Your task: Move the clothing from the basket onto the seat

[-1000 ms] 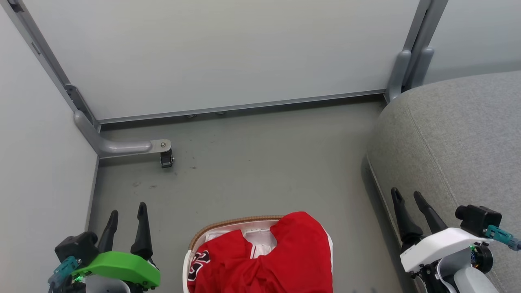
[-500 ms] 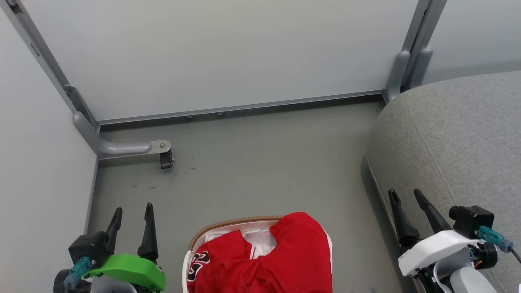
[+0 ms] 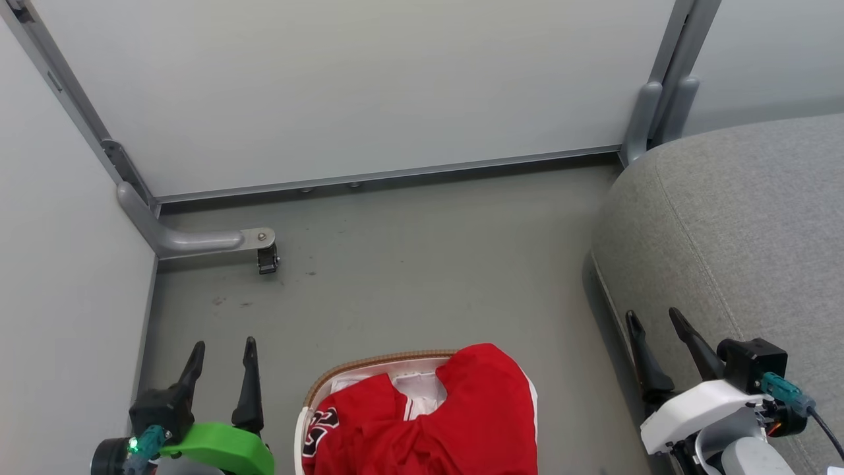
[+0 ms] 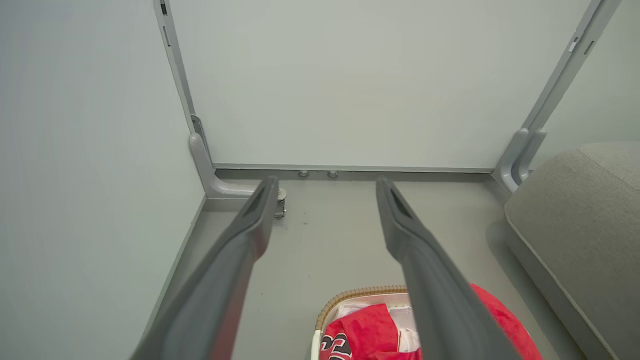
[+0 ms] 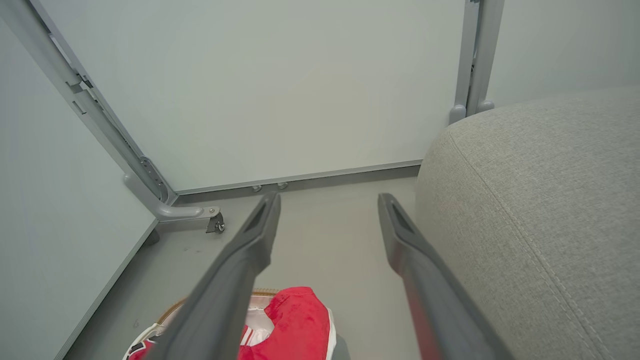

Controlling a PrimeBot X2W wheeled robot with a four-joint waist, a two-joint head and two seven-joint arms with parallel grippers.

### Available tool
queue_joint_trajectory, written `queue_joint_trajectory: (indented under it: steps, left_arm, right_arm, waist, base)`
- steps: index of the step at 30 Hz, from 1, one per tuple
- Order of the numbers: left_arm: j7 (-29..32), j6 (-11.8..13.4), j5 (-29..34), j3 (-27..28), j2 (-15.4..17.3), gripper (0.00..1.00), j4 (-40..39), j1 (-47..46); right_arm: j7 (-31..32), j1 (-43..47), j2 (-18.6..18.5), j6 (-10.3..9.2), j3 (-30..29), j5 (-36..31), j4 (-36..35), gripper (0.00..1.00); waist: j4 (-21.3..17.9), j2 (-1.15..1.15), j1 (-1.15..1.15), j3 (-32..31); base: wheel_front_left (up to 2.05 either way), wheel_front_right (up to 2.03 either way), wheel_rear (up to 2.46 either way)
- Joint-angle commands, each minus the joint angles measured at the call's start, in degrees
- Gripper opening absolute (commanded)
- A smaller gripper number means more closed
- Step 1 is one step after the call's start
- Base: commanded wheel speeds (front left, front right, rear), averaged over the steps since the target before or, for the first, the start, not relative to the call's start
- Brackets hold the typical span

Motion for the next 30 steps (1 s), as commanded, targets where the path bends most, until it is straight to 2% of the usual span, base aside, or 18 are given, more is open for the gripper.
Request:
queue_joint_trajectory:
  steps: [1, 21, 30]
  left_arm:
    - [-0.5, -0.2, 1.5, -0.1, -0.1, 1.0, -0.3, 0.6]
    - [-2.6, -0.8, 9.2, 0.5, -1.1, 1.0, 0.8, 1.6]
    - [-2.6, -1.1, 7.4, -2.5, -1.4, 1.0, 3.8, -1.5]
  right_arm:
    - [-0.5, 0.4, 0.0, 0.02, -0.4, -1.3, 0.1, 1.0]
    - [-2.6, 1.0, 0.7, 0.01, 0.5, -8.9, 0.5, 1.0]
    - [-2.7, -1.1, 0.8, 0.01, 1.2, -8.7, -0.2, 1.0]
  waist:
    - [0.0, 0.0, 0.0, 0.0]
    - [-0.5, 0.0, 0.0, 0.7]
    - [-1.6, 0.0, 0.0, 5.2]
  base:
    - [0.0, 0.0, 0.0]
    - [0.0, 0.0, 0.0]
    - [0.0, 0.0, 0.0]
